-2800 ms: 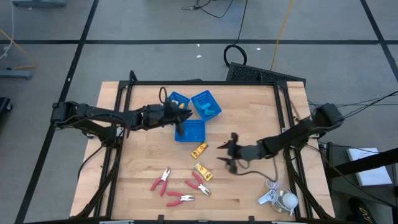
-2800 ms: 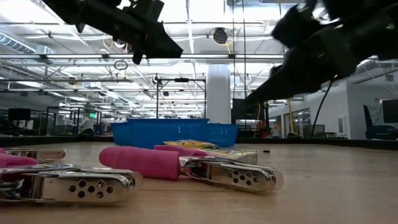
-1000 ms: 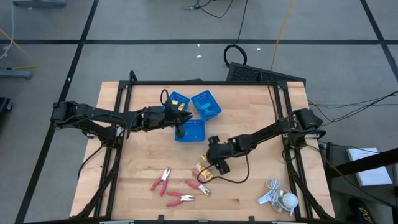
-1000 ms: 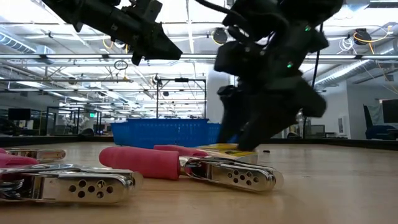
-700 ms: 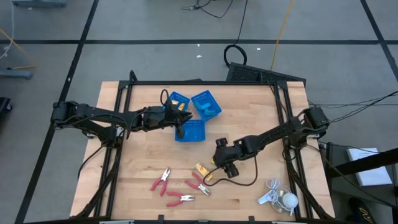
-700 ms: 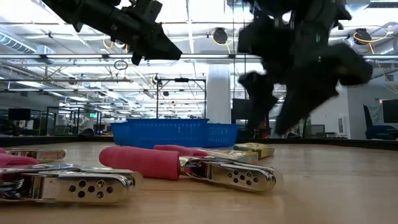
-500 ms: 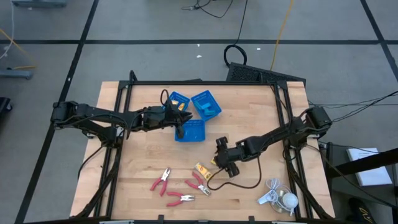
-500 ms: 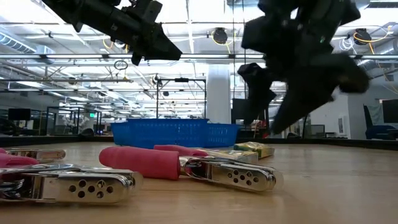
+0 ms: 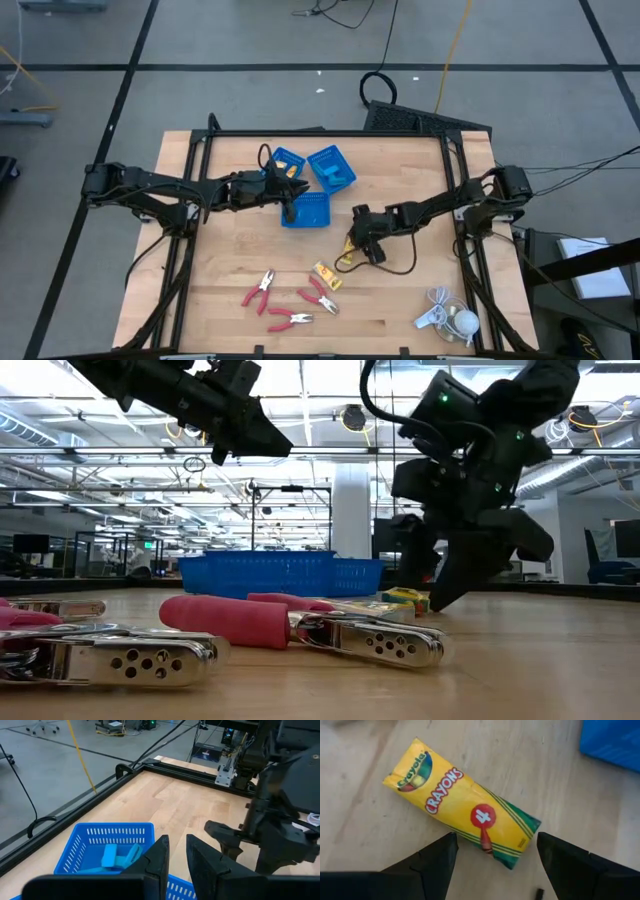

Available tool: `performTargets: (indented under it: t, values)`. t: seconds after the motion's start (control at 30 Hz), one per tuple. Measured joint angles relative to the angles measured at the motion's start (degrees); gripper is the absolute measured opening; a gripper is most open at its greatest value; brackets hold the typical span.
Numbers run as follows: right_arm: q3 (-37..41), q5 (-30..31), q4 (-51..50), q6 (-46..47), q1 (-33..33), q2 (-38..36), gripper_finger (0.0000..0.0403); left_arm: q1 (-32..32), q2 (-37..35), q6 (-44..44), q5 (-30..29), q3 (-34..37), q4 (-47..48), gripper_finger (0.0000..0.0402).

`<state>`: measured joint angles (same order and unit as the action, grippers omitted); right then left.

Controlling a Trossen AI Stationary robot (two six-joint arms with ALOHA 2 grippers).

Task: Pick & Place School Supplies
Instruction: Put the yellow crayon box into the top left blue bin

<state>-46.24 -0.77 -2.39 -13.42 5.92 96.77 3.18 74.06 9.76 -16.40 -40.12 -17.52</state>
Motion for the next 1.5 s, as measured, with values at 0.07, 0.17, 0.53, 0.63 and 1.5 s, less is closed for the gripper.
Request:
performTargets:
  t: [0.07,0.17,0.53,0.63,1.5]
  values:
    - [0.65,-1.47,0.10,2.22,-0.03,0.02,0.0269,0.00,0.00,0.00,0.00,0.00,0.00,0.0067]
    - [1.04,-3.98,-0.29,7.10,1.20,-0.64,0.0269,-0.01,0.00,0.00,0.00,0.00,0.01,0.0067]
    - [1.31,-11.94,-3.50,16.14,8.47,-4.27,0.0269,0.00,0.00,-0.11,0.00,0.00,0.24,0.0067]
    - [1.36,-7.10,-2.34,15.19,10.27,-4.20,0.0269,0.00,0.00,-0.07,-0.04,0.00,0.32,0.0067]
    - [0.87,0.43,18.23,-4.68,5.62,5.02,0.0270,0.00,0.00,0.79,-0.13,0.00,0.52,0.0067]
